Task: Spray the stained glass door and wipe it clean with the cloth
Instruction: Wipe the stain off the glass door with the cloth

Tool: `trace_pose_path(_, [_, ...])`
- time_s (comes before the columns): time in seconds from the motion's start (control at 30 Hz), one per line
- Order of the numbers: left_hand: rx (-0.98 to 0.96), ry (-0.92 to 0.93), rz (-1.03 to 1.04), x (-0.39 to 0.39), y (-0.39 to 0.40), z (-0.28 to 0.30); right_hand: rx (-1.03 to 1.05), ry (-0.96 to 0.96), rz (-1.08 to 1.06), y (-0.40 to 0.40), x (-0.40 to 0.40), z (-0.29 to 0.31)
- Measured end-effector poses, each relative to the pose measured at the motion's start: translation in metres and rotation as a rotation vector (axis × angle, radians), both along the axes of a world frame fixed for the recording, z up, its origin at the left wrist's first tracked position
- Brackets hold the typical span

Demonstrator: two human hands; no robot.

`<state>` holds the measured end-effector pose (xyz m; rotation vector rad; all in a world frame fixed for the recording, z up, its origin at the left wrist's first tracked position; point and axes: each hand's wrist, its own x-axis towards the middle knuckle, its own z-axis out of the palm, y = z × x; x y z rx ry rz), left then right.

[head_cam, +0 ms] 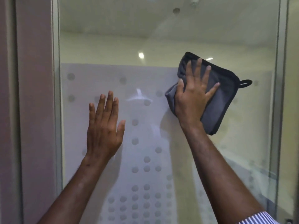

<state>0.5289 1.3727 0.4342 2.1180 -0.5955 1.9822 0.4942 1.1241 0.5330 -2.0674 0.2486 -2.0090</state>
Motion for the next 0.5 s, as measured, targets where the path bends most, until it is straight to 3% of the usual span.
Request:
trace_pose_path(0.17, [-0.034, -0.014, -0.063, -0.001, 0.001, 0.000, -0.315, 0.050, -0.025, 0.058, 0.001, -0.014])
trace_pose_path(0.3, [-0.095, -0.018, -0.068, 0.000, 0.002, -0.001, -0.614, 0.086, 0.110, 0.097, -0.001, -0.088])
trace_pose_path(0.4, [-0.084, -0.010, -0.038, 0.001, 0.003, -0.001, -0.643, 0.110, 0.092, 0.067, -0.003, -0.157])
trace_pose_path(0.5, [-0.086, -0.010, -0.028, 0.002, 0.003, -0.001, -0.481, 0.086, 0.000, 0.017, -0.006, -0.155])
